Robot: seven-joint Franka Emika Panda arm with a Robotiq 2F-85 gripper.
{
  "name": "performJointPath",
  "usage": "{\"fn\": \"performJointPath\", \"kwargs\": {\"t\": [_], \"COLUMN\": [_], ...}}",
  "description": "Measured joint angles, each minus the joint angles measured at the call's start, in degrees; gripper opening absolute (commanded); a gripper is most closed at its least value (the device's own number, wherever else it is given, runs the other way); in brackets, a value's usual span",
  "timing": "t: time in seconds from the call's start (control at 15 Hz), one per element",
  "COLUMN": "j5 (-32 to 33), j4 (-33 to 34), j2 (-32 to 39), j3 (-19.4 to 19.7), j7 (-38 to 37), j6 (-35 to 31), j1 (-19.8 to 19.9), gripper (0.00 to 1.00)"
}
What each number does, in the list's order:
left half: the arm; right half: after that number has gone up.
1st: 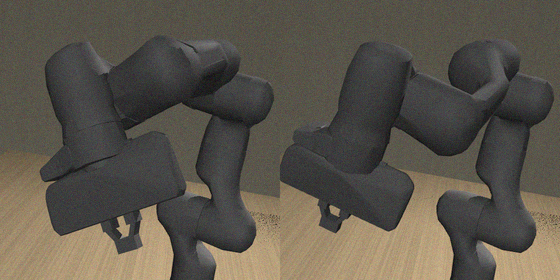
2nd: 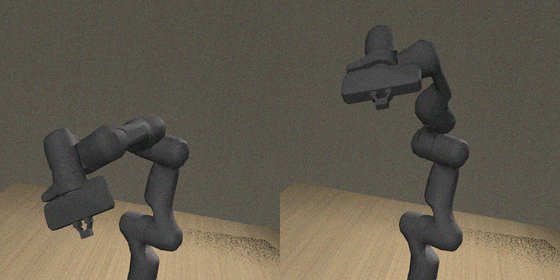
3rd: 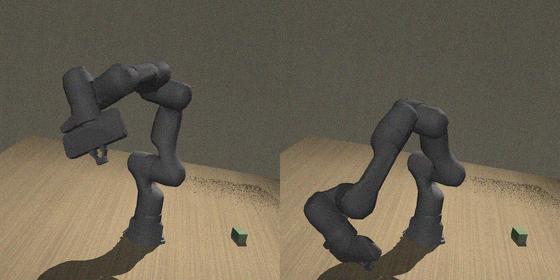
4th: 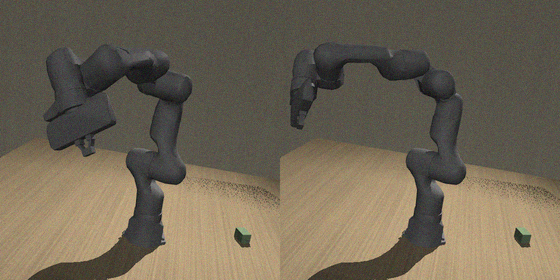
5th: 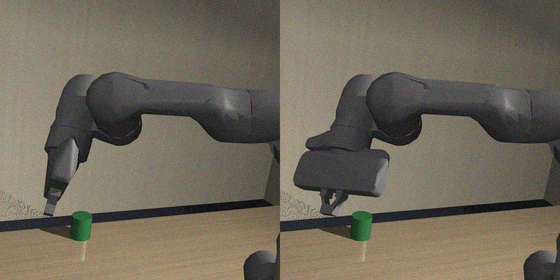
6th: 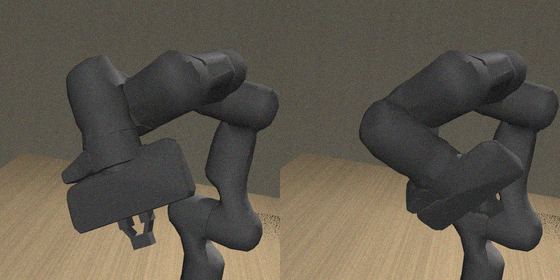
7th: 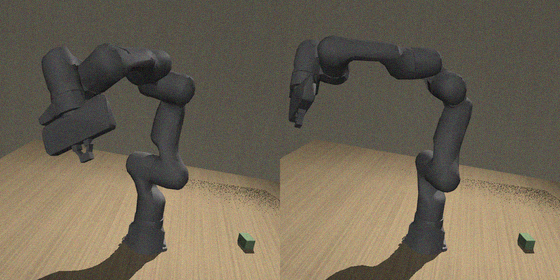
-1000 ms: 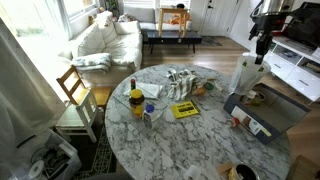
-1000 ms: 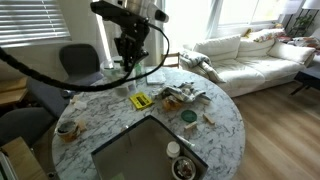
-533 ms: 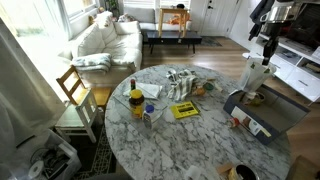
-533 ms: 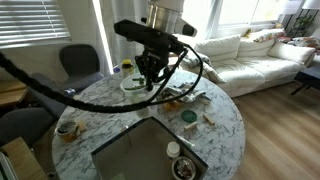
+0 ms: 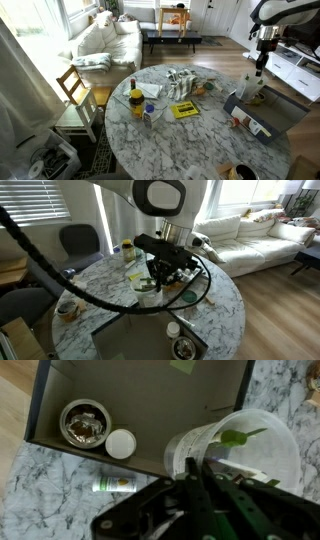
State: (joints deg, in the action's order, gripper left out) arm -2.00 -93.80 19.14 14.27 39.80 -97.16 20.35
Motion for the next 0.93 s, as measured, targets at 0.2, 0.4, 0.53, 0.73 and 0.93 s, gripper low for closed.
{"fn": "performJointPath", "kwargs": {"t": [0.2, 0.4, 0.53, 0.73, 0.93], "j5": [0.68, 0.69, 0.66, 0.55, 0.43], "j4": [-0.02, -0.26, -0.57, -0.9, -0.92], "j2": [1.78, 3.46, 4.52, 5.88, 6.98], "j3": [0.0, -0.22, -0.53, -1.04, -1.44], "j7": [0.8, 0.82, 0.82, 0.81, 0.78], "j6": [-0.18, -1.96, -3.16, -4.8, -5.07], "j1": [0.72, 1.12, 1.36, 1.6, 1.85], "gripper": [0.01, 0.01, 0.01, 0.01, 0.3]}}
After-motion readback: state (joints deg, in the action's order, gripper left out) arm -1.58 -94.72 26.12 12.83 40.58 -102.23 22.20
